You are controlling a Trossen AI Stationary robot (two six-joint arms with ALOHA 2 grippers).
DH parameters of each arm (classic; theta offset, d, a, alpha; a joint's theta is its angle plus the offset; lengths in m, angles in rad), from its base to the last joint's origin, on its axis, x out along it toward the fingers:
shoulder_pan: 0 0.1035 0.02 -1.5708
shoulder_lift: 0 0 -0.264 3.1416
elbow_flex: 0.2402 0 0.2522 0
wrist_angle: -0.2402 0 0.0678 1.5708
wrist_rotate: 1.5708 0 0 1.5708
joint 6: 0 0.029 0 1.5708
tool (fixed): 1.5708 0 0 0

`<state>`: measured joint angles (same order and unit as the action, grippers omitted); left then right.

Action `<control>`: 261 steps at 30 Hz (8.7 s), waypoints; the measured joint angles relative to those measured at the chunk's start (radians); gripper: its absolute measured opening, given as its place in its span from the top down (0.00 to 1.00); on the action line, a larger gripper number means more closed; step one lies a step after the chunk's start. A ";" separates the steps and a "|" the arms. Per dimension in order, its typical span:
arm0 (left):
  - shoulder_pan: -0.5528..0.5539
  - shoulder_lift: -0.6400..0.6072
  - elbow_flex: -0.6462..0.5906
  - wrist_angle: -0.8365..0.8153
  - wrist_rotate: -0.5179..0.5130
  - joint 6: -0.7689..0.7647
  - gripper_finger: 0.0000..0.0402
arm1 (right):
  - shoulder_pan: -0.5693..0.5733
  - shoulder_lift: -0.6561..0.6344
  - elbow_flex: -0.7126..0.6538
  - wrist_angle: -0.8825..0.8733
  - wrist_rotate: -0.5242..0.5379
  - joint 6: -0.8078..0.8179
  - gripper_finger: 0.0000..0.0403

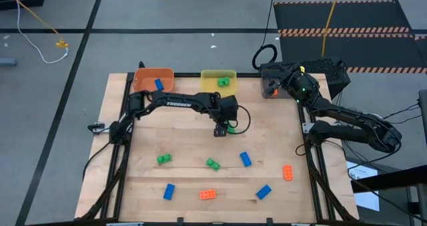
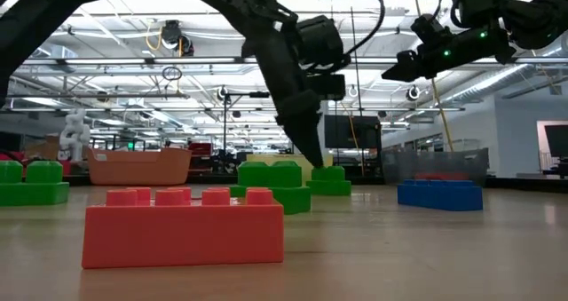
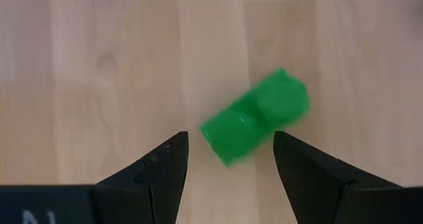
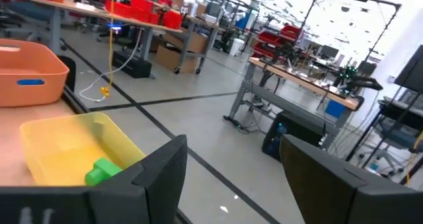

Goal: Sort & place blocks by color
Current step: Put the green game piece into the yellow bin

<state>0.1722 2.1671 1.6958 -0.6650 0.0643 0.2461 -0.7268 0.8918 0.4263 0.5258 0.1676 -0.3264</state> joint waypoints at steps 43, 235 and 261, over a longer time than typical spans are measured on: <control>-0.041 0.063 0.014 0.186 -0.118 0.049 0.44 | 0.003 -0.005 0.000 -0.022 -0.015 -0.005 0.42; 0.084 -0.203 0.130 -0.194 -0.436 -0.329 0.66 | 0.055 -0.019 0.000 -0.029 -0.066 -0.002 0.42; 0.332 -0.203 0.122 -0.110 -0.274 -0.310 0.61 | 0.054 -0.019 0.000 -0.021 -0.066 -0.008 0.42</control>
<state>0.5045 1.9644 1.8183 -0.7755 -0.2097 -0.0644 -0.6724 0.8726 0.4263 0.5053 0.1020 -0.3340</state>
